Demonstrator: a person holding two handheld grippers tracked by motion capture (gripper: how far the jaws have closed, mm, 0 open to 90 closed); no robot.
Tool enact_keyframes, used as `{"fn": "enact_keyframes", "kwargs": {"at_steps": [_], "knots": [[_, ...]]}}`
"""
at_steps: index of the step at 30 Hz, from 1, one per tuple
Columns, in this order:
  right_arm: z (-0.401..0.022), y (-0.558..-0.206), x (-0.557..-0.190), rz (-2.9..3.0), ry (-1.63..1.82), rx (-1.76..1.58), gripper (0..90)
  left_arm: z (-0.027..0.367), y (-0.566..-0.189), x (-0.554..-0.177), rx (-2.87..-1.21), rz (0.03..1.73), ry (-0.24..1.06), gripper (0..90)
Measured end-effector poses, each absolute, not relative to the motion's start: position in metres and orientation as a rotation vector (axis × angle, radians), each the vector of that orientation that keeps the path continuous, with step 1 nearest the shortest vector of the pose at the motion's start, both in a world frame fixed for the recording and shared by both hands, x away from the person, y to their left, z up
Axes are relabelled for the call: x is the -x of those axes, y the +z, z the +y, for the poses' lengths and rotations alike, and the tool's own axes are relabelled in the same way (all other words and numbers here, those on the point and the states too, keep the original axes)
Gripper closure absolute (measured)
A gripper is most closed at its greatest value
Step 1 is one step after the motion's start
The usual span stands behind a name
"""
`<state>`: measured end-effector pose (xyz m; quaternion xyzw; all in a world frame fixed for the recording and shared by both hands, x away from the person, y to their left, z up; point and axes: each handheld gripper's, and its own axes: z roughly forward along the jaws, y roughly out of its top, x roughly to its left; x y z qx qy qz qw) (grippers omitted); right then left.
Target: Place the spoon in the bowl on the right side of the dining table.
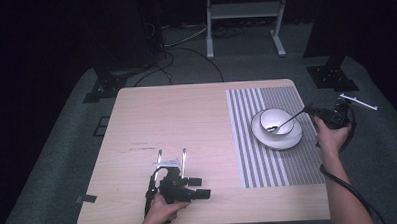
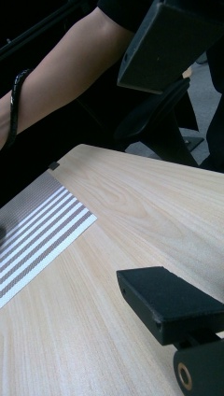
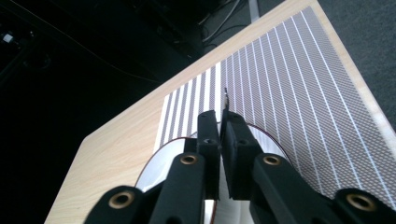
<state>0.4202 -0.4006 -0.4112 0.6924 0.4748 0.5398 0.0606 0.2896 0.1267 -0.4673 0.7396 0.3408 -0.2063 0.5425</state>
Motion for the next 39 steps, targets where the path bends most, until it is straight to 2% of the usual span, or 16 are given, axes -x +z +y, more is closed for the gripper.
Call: {"fn": "enact_keyframes", "kwargs": {"at_steps": [9,24,39], "knots": [[-0.404,-0.413,-0.419,1.449,1.623,-2.092,85.0,0.126,-0.468,-0.29,-1.756,0.808,-0.491,5.9],[-0.403,-0.413,-0.412,1.462,1.656,-2.094,71.8,0.126,-0.466,-0.289,-1.76,0.805,-0.49,5.9],[-0.402,-0.42,-0.391,1.513,1.675,-2.061,65.6,0.126,-0.467,-0.289,-1.76,0.808,-0.488,5.9]]}}
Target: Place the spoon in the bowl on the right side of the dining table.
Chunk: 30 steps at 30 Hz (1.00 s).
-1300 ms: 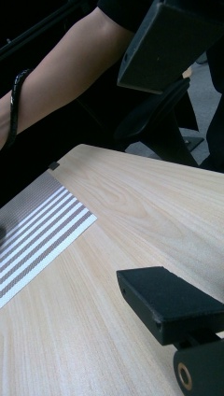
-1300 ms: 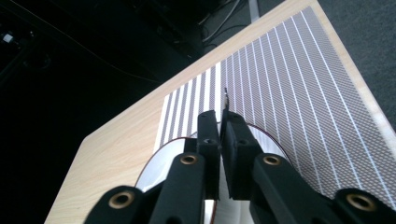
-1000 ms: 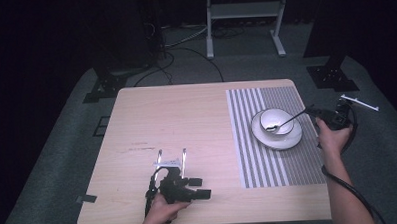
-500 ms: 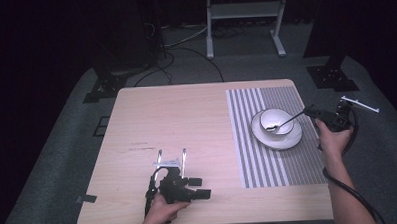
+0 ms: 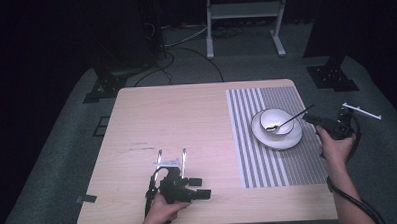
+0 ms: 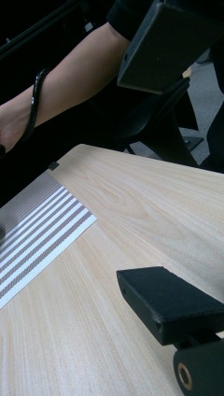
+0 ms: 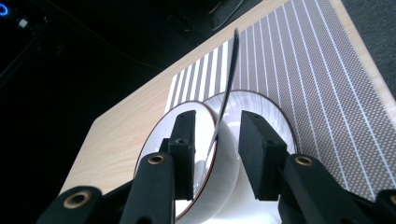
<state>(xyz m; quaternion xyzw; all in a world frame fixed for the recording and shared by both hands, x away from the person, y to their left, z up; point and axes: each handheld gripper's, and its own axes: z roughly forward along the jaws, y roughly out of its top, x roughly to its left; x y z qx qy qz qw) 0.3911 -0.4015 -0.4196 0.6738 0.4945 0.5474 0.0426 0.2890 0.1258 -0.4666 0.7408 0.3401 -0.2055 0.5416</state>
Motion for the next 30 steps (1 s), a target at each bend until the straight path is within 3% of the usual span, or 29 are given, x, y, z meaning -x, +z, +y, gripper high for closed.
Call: {"fn": "enact_keyframes", "kwargs": {"at_steps": [30], "knots": [[-0.36,-0.426,-0.342,1.736,1.685,-1.891,53.6,0.128,-0.466,-0.29,-1.749,0.812,-0.486,5.9]]}}
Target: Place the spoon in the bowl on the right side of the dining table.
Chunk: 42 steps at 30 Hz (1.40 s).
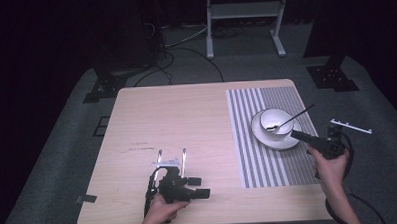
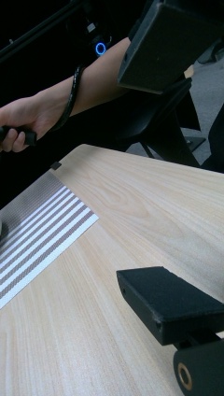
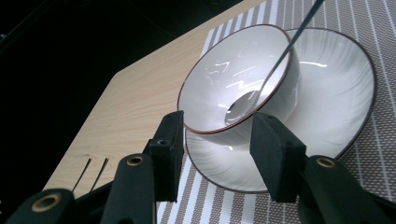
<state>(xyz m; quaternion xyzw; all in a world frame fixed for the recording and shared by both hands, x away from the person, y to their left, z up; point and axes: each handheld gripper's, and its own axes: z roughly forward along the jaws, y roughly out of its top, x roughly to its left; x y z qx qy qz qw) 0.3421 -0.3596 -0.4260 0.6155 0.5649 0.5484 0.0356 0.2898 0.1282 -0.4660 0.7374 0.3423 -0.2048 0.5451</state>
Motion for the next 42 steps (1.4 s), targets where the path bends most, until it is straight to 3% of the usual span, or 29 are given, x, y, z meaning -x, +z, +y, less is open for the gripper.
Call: {"fn": "enact_keyframes", "kwargs": {"at_steps": [42], "knots": [[-0.32,-0.445,-0.295,1.873,1.768,-1.797,49.9,0.13,-0.462,-0.288,-1.743,0.798,-0.467,5.9]]}}
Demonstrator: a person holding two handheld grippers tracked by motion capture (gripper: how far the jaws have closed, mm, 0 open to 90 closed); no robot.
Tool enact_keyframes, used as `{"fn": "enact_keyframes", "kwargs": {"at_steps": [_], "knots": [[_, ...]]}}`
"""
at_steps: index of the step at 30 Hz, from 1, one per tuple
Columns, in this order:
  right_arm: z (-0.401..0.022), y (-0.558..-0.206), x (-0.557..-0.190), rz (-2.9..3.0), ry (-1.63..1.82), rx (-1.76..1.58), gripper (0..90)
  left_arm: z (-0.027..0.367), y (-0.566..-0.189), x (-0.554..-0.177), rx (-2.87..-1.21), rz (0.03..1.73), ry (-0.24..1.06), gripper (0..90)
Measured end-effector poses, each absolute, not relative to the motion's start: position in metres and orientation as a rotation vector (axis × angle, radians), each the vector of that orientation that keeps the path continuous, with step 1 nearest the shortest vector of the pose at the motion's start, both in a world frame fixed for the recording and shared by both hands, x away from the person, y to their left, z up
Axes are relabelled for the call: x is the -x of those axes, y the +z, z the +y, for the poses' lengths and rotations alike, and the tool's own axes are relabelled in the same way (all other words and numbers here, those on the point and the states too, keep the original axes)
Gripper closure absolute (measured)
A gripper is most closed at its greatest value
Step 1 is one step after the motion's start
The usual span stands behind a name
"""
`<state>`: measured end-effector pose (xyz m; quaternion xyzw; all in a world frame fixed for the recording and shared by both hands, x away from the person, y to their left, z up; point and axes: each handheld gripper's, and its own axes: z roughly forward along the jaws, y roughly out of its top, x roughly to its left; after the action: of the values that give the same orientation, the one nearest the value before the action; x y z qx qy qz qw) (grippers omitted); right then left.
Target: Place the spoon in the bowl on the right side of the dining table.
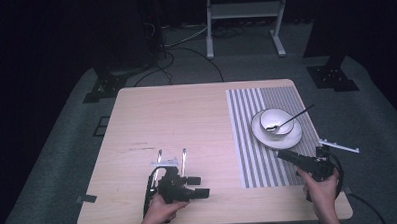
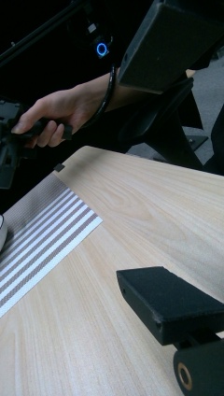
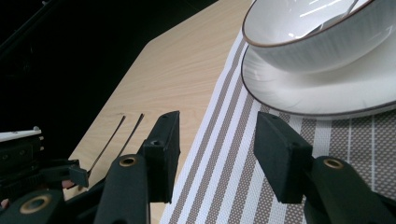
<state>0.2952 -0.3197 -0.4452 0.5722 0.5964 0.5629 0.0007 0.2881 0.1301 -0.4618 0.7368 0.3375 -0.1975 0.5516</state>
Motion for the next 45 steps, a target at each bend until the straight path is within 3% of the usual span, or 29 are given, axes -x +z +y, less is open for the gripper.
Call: {"fn": "enact_keyframes", "kwargs": {"at_steps": [45], "knots": [[-0.288,-0.465,-0.264,1.965,1.789,-1.698,44.2,0.131,-0.46,-0.287,-1.732,0.788,-0.472,5.9]]}}
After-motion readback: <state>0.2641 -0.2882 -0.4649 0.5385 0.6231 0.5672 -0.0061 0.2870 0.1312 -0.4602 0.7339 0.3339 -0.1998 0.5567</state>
